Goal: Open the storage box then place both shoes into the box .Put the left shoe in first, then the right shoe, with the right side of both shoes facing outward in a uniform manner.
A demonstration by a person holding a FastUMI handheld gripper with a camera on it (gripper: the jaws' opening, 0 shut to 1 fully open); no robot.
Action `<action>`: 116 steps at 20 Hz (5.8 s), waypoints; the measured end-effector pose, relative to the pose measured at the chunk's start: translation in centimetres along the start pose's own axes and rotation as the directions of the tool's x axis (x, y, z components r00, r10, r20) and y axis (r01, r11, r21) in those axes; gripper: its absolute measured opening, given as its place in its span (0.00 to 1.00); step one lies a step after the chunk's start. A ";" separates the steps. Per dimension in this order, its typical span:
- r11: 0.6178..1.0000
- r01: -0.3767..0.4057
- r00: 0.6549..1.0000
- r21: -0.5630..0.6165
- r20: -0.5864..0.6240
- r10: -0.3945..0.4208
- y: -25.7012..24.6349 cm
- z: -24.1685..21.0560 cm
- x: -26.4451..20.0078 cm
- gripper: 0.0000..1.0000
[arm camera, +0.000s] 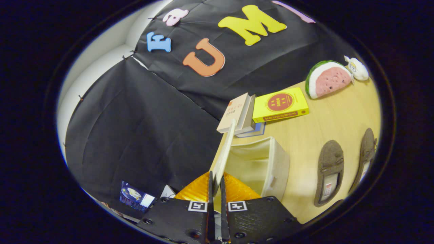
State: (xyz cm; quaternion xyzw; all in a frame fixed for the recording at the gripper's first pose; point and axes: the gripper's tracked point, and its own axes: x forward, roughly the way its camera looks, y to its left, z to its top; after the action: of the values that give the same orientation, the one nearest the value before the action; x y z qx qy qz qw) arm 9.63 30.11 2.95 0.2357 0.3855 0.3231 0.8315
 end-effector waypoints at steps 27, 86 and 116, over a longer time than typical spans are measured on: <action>0.987 -0.151 0.986 0.057 -0.064 0.154 17.0 -3.4 15.3 0.66; 0.788 0.595 0.759 -0.155 -0.214 -0.615 -14.8 -2.9 -10.0 0.00; 0.719 0.677 0.643 -0.158 -0.349 -0.682 -9.2 -14.7 16.7 0.02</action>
State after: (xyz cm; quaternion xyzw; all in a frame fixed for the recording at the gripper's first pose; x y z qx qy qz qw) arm 9.50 37.97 -19.85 0.0008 0.5978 0.0293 0.8011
